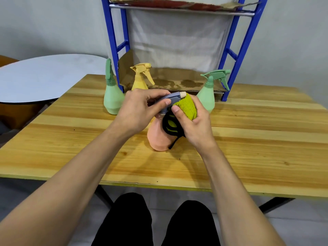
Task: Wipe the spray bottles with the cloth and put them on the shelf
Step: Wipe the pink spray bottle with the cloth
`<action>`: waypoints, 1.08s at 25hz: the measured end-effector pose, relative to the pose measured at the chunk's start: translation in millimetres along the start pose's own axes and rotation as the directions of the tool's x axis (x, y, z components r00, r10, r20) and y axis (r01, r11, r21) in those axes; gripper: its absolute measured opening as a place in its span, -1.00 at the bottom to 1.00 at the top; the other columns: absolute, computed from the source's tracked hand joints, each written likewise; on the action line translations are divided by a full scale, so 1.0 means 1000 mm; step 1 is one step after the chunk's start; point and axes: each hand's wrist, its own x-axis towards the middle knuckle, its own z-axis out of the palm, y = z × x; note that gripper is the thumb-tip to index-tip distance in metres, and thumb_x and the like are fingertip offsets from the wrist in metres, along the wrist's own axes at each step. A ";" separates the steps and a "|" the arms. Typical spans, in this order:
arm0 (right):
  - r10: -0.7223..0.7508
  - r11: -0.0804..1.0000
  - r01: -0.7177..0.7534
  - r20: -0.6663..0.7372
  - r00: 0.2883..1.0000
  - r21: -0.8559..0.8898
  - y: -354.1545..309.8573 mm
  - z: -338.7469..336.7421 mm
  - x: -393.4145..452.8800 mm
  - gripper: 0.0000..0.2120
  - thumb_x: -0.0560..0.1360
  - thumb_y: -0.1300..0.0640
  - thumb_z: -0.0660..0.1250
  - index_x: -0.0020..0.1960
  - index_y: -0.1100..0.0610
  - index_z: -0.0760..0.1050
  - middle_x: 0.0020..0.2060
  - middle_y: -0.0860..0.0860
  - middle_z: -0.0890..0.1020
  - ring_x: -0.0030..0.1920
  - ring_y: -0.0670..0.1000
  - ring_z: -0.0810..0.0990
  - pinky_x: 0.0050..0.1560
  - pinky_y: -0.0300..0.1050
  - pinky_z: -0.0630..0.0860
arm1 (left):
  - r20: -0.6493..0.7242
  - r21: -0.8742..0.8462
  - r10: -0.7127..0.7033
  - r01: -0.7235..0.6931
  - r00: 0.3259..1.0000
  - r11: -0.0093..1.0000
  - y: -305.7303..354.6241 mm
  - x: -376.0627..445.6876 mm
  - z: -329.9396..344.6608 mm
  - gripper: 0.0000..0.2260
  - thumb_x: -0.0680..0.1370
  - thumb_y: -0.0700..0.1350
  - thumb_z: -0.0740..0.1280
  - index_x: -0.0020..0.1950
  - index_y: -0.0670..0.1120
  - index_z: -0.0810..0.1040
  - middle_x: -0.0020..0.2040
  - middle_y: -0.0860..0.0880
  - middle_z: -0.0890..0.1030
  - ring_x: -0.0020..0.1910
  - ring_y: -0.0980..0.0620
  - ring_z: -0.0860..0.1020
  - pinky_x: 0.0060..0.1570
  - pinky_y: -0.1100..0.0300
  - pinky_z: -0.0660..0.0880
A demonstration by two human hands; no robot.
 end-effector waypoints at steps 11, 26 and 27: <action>-0.132 0.882 0.141 0.052 0.990 -0.450 -0.010 -0.020 -0.011 -0.74 0.61 -0.18 0.31 0.13 -0.02 0.53 -0.18 -0.12 0.61 -0.17 -0.06 0.60 -0.18 -0.05 0.55 | 0.079 -0.184 0.072 -0.056 0.994 0.981 -0.012 0.003 0.000 -0.78 0.60 -0.13 0.45 0.24 0.05 0.66 0.05 -0.06 0.74 -0.03 -0.05 0.71 -0.21 0.11 0.68; -0.045 0.935 0.050 0.024 0.999 -0.352 -0.009 -0.012 -0.021 -0.76 0.62 -0.13 0.30 0.21 -0.05 0.48 -0.01 -0.06 0.62 0.02 -0.03 0.60 0.05 0.00 0.58 | 0.062 -0.192 0.048 -0.035 0.997 0.981 -0.015 0.004 0.003 -0.76 0.60 -0.13 0.45 0.26 -0.10 0.68 0.06 -0.08 0.74 -0.12 0.02 0.70 -0.25 0.18 0.65; -0.032 0.916 0.046 0.040 0.999 -0.399 -0.010 -0.020 -0.020 -0.75 0.62 -0.18 0.28 0.20 -0.07 0.47 -0.02 -0.07 0.62 0.02 -0.02 0.60 0.05 0.04 0.57 | 0.066 -0.192 0.043 -0.030 0.997 0.981 -0.014 0.003 0.004 -0.76 0.60 -0.13 0.45 0.26 -0.10 0.68 0.06 -0.07 0.74 -0.12 0.01 0.70 -0.24 0.17 0.66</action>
